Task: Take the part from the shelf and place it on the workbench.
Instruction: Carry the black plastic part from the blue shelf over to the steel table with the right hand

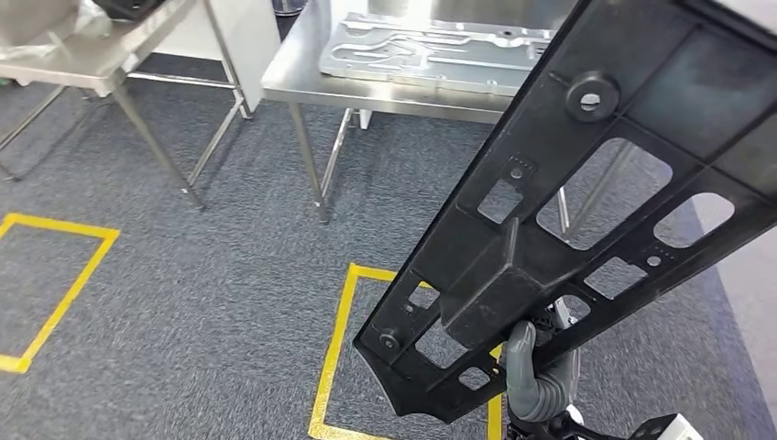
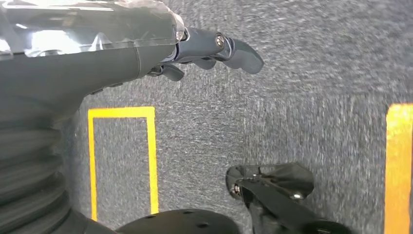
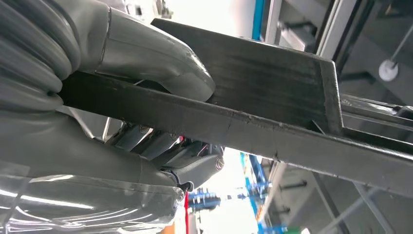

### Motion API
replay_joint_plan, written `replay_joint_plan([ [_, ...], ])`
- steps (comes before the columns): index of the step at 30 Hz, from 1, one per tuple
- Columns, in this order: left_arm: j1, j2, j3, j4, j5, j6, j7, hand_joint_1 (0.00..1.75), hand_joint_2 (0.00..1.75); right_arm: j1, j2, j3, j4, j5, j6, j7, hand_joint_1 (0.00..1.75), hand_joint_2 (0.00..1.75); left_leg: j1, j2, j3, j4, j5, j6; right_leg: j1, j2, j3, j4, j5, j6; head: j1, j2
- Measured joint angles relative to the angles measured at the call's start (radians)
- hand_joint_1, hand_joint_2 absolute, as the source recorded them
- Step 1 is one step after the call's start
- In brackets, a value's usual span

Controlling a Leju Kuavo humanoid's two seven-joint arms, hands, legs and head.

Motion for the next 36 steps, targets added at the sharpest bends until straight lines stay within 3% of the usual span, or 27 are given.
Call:
replay_joint_plan([
  [1,0.001,0.0,0.0,0.0,0.0,0.0,0.0,0.0,1.75,0.001,0.002,-0.002,0.0,0.0,0.001,0.0,1.75,1.75,0.0,-0.001,-0.006,0.001,0.016,-0.001,0.0,0.016,0.001,0.002,-0.001,0.0,0.0,0.0],
  [3,0.002,0.001,0.0,0.0,0.0,-0.001,-0.002,0.0,1.75,0.004,0.005,-0.005,-0.001,0.002,0.004,0.0,1.75,1.75,0.003,-0.015,0.032,-0.105,0.094,0.0,-0.001,0.048,0.005,0.007,-0.005,0.005,0.0,0.0],
  [5,0.003,0.001,0.001,0.0,0.004,-0.005,-0.009,0.0,1.75,0.005,0.009,-0.01,-0.004,0.005,0.011,-0.002,1.75,1.75,0.008,-0.065,0.079,-0.224,0.148,0.004,-0.001,0.073,0.0,0.017,-0.011,0.015,0.0,0.0],
  [7,0.002,0.001,0.005,0.001,0.011,-0.008,-0.017,0.0,1.75,0.008,0.014,-0.016,-0.01,0.012,0.022,-0.003,1.75,1.75,0.009,-0.093,0.092,-0.261,0.154,0.012,-0.002,0.093,-0.01,0.024,-0.012,0.026,0.0,0.0],
  [9,-0.002,0.0,0.007,0.001,0.016,-0.012,-0.024,0.0,1.75,0.011,0.018,-0.021,-0.015,0.018,0.031,-0.004,1.75,1.75,0.007,-0.071,0.094,-0.266,0.158,0.025,-0.005,0.107,-0.016,0.025,-0.01,0.038,0.0,0.0],
  [10,-0.003,0.0,0.008,0.001,0.017,-0.013,-0.027,0.0,1.75,0.013,0.018,-0.024,-0.018,0.02,0.033,-0.005,1.75,1.75,0.007,-0.059,0.097,-0.27,0.159,0.031,-0.004,0.093,-0.019,0.032,-0.015,0.043,0.002,0.0],
  [11,-0.003,0.0,0.009,0.001,0.017,-0.015,-0.03,0.0,1.75,0.014,0.019,-0.027,-0.021,0.021,0.035,-0.005,1.75,1.75,0.008,-0.044,0.1,-0.274,0.161,0.038,-0.002,0.065,-0.032,0.058,-0.031,0.049,0.004,0.0],
  [13,-0.001,0.002,0.01,0.001,0.016,-0.017,-0.033,0.0,1.75,0.015,0.022,-0.032,-0.025,0.023,0.036,-0.006,1.75,1.75,0.007,-0.016,0.103,-0.278,0.16,0.047,0.0,-0.004,-0.088,0.17,-0.087,0.057,0.008,0.0],
  [15,0.002,0.003,0.011,0.001,0.015,-0.019,-0.035,0.0,1.75,0.017,0.024,-0.035,-0.025,0.025,0.036,-0.006,1.75,1.75,0.004,0.007,0.103,-0.277,0.157,0.049,-0.003,-0.029,-0.156,0.298,-0.136,0.061,0.009,0.0],
  [16,0.002,0.003,0.012,0.001,0.014,-0.02,-0.035,0.0,1.75,0.019,0.024,-0.037,-0.025,0.029,0.035,-0.005,1.75,1.75,0.003,0.016,0.104,-0.277,0.155,0.049,-0.004,-0.031,-0.172,0.325,-0.138,0.061,0.009,0.0],
  [17,0.002,0.003,0.013,0.001,0.014,-0.021,-0.036,0.0,1.75,0.021,0.025,-0.039,-0.025,0.034,0.034,-0.005,1.75,1.75,0.002,0.023,0.105,-0.277,0.154,0.048,-0.005,-0.032,-0.167,0.314,-0.121,0.059,0.009,0.0],
  [18,0.0,0.003,0.013,0.001,0.012,-0.022,-0.036,0.0,1.75,0.023,0.026,-0.04,-0.027,0.042,0.032,-0.004,1.75,1.75,0.001,0.029,0.108,-0.277,0.152,0.047,-0.005,-0.033,-0.14,0.263,-0.089,0.056,0.009,0.0],
  [19,-0.002,0.003,0.013,0.001,0.011,-0.023,-0.037,0.0,1.75,0.025,0.027,-0.041,-0.029,0.049,0.03,-0.003,1.75,1.75,0.0,0.032,0.11,-0.277,0.151,0.046,-0.004,-0.035,-0.1,0.189,-0.052,0.05,0.009,0.0],
  [21,-0.005,0.003,0.013,0.001,0.01,-0.026,-0.039,0.0,1.75,0.027,0.032,-0.042,-0.037,0.06,0.027,-0.002,1.75,1.75,-0.003,0.036,0.115,-0.278,0.147,0.041,0.004,-0.044,-0.03,0.061,-0.011,0.037,0.009,0.0],
  [24,-0.006,0.004,0.013,0.001,0.009,-0.027,-0.041,0.0,1.75,0.029,0.037,-0.044,-0.045,0.067,0.027,-0.001,1.75,1.75,-0.004,0.039,0.119,-0.281,0.145,0.024,0.012,-0.046,-0.013,0.02,-0.009,0.023,0.01,0.0],
  [26,-0.006,0.005,0.013,0.001,0.009,-0.027,-0.042,0.0,1.75,0.031,0.04,-0.045,-0.049,0.067,0.027,0.002,1.75,1.75,-0.004,0.034,0.121,-0.278,0.137,0.013,0.007,-0.041,-0.006,0.01,-0.005,0.014,0.009,0.0],
  [28,-0.007,0.006,0.013,0.001,0.009,-0.027,-0.042,0.0,1.75,0.032,0.045,-0.046,-0.053,0.068,0.027,0.004,1.75,1.75,-0.003,0.016,0.092,-0.213,0.097,0.006,0.002,-0.038,0.002,0.002,-0.002,0.006,0.007,0.0],
  [30,-0.005,0.008,0.013,0.001,0.009,-0.027,-0.042,0.0,1.75,0.032,0.048,-0.047,-0.054,0.068,0.027,0.006,1.75,1.75,-0.002,0.004,0.021,-0.072,0.032,0.003,0.005,-0.034,0.003,0.002,-0.005,-0.001,0.006,0.0],
  [31,-0.003,0.008,0.013,0.001,0.009,-0.027,-0.042,0.0,1.75,0.033,0.049,-0.047,-0.054,0.069,0.027,0.006,1.75,1.75,-0.001,0.002,-0.011,-0.014,0.016,0.003,0.006,-0.03,0.003,0.003,-0.006,-0.003,0.006,0.0],
  [32,-0.001,0.008,0.013,0.001,0.009,-0.027,-0.042,0.0,1.75,0.033,0.049,-0.048,-0.054,0.07,0.027,0.007,1.75,1.75,-0.001,0.001,-0.027,0.011,0.02,0.003,0.007,-0.026,0.004,0.005,-0.007,-0.003,0.006,0.0],
  [33,0.0,0.009,0.013,0.001,0.009,-0.027,-0.042,0.0,1.75,0.034,0.05,-0.048,-0.054,0.073,0.027,0.006,1.75,1.75,-0.001,0.001,-0.022,-0.01,0.047,0.004,0.008,-0.022,0.006,0.006,-0.009,-0.003,0.006,0.0],
  [35,0.001,0.01,0.013,0.001,0.006,-0.026,-0.039,0.0,1.75,0.035,0.051,-0.049,-0.058,0.082,0.029,0.006,1.75,1.75,-0.001,-0.003,0.032,-0.139,0.125,0.01,0.008,-0.015,0.011,0.012,-0.016,0.001,0.006,0.0],
  [36,0.001,0.01,0.013,0.001,0.004,-0.024,-0.034,0.0,1.75,0.035,0.052,-0.048,-0.062,0.09,0.031,0.006,1.75,1.75,-0.003,-0.007,0.06,-0.203,0.151,0.015,0.009,-0.012,0.011,0.016,-0.02,0.005,0.006,0.0],
])
